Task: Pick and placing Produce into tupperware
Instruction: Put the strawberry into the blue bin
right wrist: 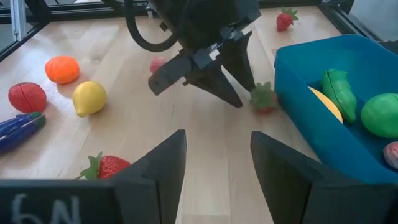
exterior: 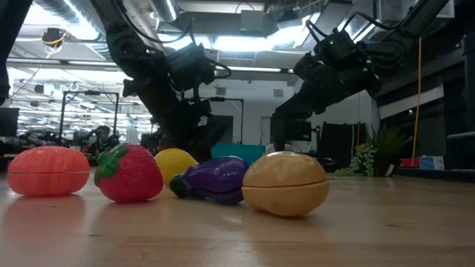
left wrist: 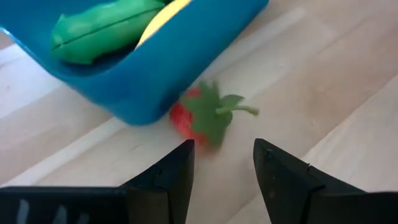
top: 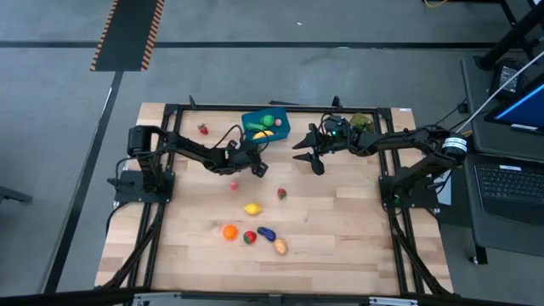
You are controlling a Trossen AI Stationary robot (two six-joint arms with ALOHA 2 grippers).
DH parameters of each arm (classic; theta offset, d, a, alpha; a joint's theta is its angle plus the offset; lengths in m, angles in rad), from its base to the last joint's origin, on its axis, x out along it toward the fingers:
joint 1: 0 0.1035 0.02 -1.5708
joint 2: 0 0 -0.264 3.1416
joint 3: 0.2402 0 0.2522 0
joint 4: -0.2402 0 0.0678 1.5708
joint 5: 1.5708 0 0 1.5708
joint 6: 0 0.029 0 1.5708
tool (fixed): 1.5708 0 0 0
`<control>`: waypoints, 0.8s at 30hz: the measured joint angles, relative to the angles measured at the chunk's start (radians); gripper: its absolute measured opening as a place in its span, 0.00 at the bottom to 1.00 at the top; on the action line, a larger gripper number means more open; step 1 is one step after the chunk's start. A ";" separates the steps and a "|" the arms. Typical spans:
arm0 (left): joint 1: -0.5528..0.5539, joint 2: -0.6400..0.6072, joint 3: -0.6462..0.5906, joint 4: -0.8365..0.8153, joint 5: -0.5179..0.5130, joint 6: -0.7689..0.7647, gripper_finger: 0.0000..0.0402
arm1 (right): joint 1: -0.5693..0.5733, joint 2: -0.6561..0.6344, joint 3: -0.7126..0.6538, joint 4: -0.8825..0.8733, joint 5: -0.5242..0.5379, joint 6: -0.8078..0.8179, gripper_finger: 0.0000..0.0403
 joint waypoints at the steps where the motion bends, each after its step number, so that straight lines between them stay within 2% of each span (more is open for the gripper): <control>1: 0.000 0.000 0.000 0.011 -0.003 0.000 0.39 | 0.000 0.000 0.000 0.000 0.000 0.000 0.45; 5: 0.000 0.000 0.000 0.057 -0.007 0.000 0.39 | 0.000 0.000 0.000 0.000 0.000 0.000 0.45; 9: 0.000 0.000 0.000 0.046 -0.005 0.000 0.33 | 0.000 0.000 0.000 0.000 0.000 0.000 0.45; 19: 0.000 0.000 0.000 0.020 0.001 0.000 0.02 | 0.000 0.000 0.000 -0.001 0.000 0.000 0.45; 24: 0.000 0.000 0.000 -0.043 0.005 -0.016 0.02 | 0.000 0.000 0.000 -0.002 0.000 0.000 0.45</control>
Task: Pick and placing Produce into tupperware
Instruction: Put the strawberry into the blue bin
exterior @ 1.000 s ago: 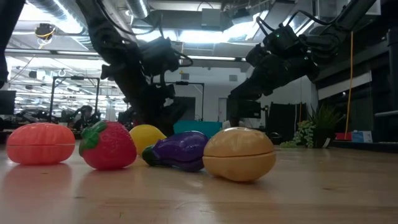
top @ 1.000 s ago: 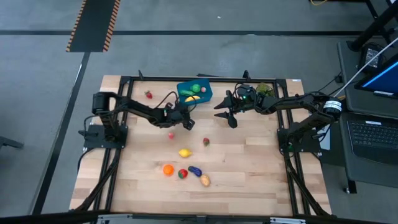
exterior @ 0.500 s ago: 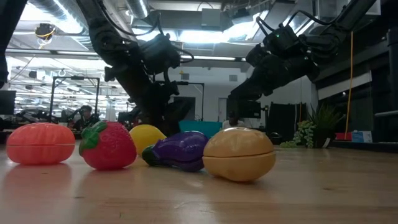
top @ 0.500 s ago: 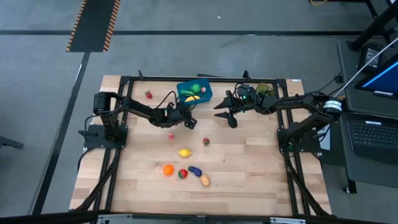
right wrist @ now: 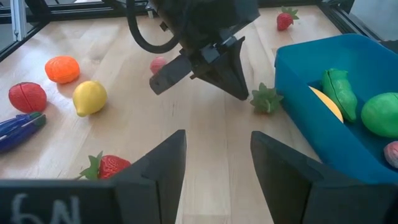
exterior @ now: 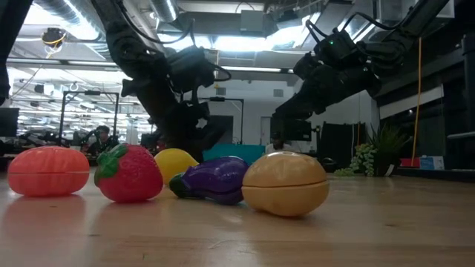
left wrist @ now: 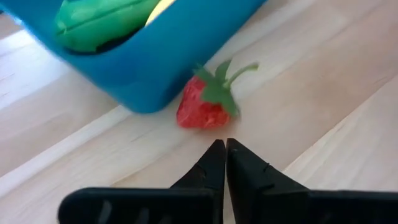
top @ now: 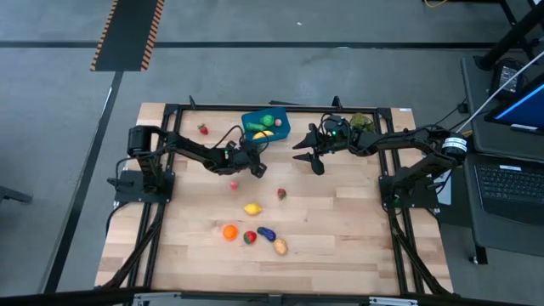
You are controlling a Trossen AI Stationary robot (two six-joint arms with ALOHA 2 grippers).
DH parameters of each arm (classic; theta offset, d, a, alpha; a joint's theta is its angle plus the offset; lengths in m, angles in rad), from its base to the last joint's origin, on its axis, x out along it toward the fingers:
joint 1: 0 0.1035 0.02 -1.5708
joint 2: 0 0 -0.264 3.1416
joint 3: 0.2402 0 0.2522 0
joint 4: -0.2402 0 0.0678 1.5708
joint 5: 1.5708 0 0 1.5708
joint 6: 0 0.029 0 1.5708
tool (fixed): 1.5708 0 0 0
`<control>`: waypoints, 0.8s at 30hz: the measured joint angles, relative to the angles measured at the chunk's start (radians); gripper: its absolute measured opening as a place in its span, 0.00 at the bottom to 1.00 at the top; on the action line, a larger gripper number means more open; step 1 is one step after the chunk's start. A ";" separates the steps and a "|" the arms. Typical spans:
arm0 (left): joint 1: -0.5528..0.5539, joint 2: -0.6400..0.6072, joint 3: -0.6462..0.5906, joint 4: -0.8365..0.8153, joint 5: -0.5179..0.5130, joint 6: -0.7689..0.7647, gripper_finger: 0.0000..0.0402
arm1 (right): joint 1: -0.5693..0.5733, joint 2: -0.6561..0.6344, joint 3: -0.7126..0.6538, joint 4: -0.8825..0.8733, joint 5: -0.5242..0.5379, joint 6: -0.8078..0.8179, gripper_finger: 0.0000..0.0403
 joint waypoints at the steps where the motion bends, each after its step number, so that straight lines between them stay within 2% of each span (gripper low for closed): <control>1: -0.002 0.000 0.000 -0.006 0.000 0.000 0.01 | 0.000 0.000 0.000 0.000 0.000 0.000 0.45; 5: -0.012 0.000 0.000 -0.009 0.005 0.022 0.02 | 0.000 0.000 0.000 0.000 0.000 0.000 0.45; 11: -0.025 0.000 0.000 0.030 0.173 0.053 0.07 | 0.000 0.000 0.000 0.000 0.000 0.000 0.45; 24: -0.041 0.000 0.000 0.062 0.180 0.111 0.14 | 0.000 0.000 0.000 -0.001 0.000 0.000 0.45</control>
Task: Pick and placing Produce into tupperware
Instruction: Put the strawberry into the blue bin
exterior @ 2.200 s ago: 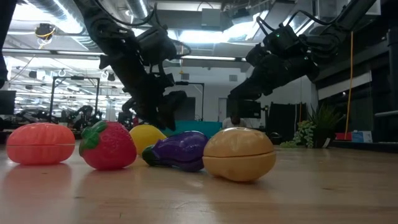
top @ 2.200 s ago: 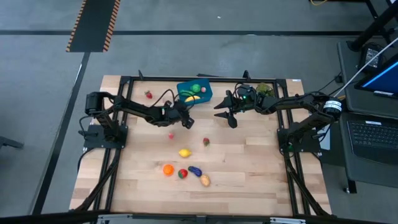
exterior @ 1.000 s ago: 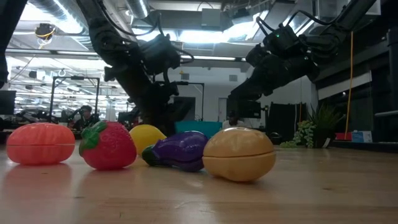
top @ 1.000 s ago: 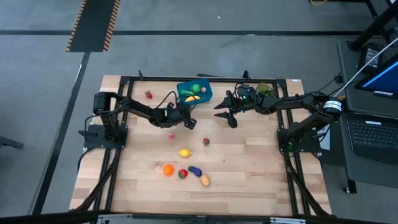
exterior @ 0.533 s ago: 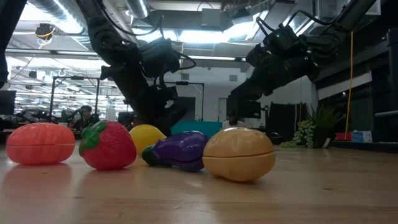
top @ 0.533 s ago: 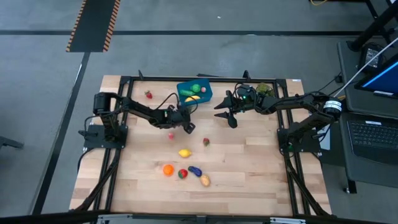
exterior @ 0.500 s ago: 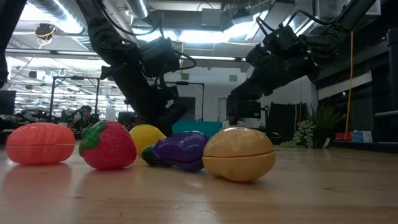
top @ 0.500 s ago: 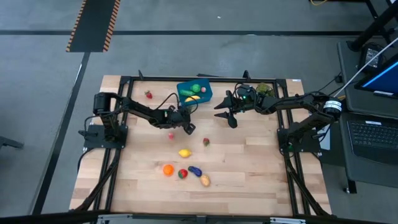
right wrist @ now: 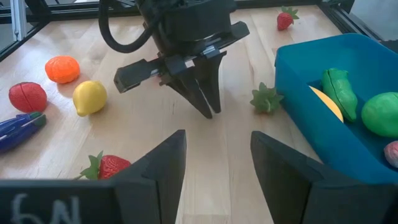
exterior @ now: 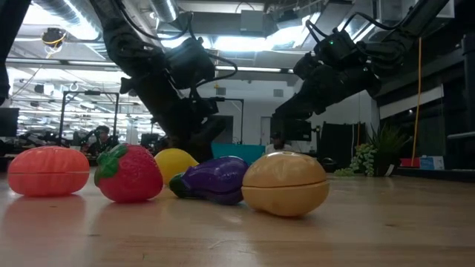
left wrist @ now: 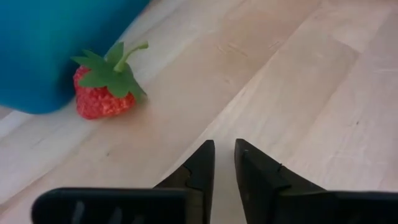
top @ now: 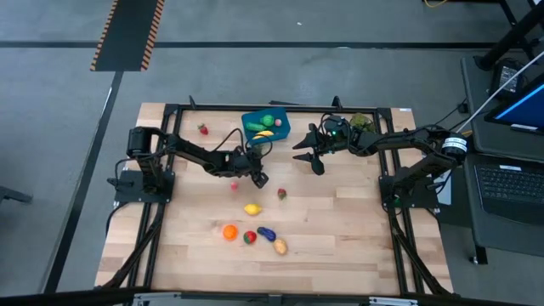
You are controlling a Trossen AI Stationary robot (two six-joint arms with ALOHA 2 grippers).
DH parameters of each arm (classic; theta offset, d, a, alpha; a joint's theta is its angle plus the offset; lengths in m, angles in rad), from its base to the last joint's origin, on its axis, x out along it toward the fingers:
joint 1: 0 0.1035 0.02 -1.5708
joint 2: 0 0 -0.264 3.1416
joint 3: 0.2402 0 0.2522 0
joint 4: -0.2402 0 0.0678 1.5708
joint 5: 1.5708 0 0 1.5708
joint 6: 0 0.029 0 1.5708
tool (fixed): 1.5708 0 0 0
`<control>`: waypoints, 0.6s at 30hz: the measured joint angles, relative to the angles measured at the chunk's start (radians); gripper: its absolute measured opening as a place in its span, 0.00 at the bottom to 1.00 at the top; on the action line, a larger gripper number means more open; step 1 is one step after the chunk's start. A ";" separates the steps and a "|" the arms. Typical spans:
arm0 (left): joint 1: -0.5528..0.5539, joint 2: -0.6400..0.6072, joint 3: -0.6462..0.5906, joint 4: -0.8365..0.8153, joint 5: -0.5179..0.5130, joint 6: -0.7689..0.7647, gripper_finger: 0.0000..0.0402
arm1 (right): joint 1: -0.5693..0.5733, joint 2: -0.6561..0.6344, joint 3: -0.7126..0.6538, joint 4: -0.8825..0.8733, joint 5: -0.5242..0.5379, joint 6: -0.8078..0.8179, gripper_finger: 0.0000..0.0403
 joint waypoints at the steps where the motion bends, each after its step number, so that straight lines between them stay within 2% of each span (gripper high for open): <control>1: 0.002 0.000 0.000 0.002 -0.001 0.002 0.15 | 0.000 0.000 0.000 0.000 0.000 0.000 0.45; 6: 0.004 0.000 0.000 0.006 -0.028 -0.006 0.25 | 0.000 0.000 0.000 0.000 0.000 0.000 0.45; 13: 0.004 0.000 0.000 0.013 -0.044 -0.012 0.49 | 0.000 0.000 0.000 -0.001 0.000 0.000 0.45; 18: -0.003 0.000 0.000 0.013 -0.046 0.059 0.60 | 0.000 0.000 0.000 -0.002 0.000 0.000 0.45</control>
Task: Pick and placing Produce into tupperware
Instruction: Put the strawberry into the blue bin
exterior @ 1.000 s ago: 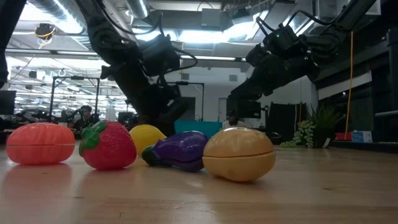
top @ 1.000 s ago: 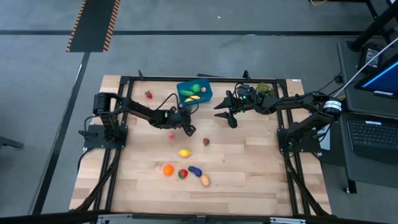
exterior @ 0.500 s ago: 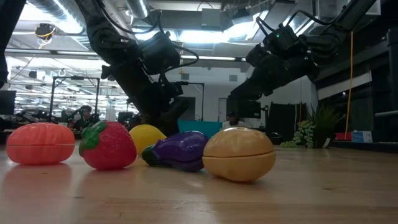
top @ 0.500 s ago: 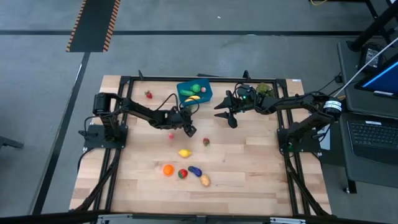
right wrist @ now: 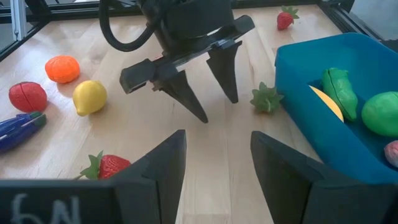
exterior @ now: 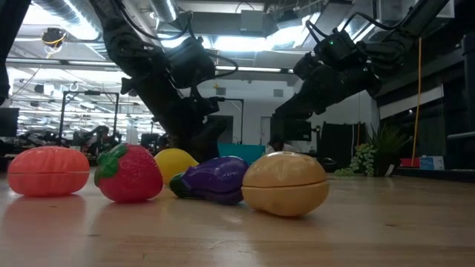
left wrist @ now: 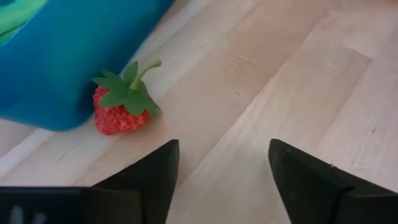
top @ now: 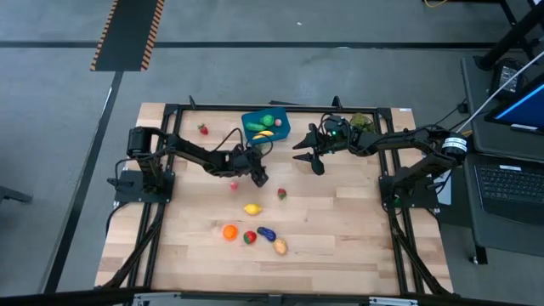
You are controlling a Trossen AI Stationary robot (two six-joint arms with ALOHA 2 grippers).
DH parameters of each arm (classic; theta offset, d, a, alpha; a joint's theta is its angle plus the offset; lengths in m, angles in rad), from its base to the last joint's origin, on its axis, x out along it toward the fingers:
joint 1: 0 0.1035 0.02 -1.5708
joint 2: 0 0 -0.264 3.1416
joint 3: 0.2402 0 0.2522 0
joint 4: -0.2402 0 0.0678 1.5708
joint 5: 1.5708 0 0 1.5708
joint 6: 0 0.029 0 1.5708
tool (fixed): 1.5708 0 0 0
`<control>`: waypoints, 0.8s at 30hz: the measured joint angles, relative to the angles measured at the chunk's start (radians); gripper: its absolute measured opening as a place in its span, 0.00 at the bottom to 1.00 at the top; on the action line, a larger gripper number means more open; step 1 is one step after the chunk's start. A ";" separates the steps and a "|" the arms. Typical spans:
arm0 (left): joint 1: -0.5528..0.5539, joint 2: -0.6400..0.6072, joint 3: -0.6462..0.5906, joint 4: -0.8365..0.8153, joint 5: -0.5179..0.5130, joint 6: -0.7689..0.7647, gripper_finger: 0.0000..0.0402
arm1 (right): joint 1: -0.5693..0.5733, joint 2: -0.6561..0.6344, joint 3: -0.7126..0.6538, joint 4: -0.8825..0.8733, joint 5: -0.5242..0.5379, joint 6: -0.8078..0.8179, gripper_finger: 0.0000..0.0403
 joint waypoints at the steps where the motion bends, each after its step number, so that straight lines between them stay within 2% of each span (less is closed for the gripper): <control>1: -0.001 0.000 0.000 0.000 0.000 0.008 0.62 | 0.000 0.000 0.000 0.000 0.000 0.000 0.45; 6: -0.006 0.000 0.000 -0.001 0.000 0.010 0.65 | 0.000 0.000 0.000 -0.005 0.000 0.000 0.45; 13: -0.006 0.000 0.000 -0.006 0.009 -0.015 0.64 | 0.000 0.000 0.000 -0.007 0.000 0.000 0.45; 16: -0.005 0.000 -0.001 0.015 0.049 0.075 0.64 | 0.000 0.000 0.000 -0.013 0.000 -0.001 0.45; 19: -0.013 0.000 -0.001 0.058 0.061 0.235 0.64 | 0.000 0.000 0.000 -0.021 0.000 -0.001 0.45; 24: -0.035 0.000 -0.001 0.080 -0.005 0.477 0.64 | 0.000 0.000 0.000 -0.028 0.000 -0.002 0.45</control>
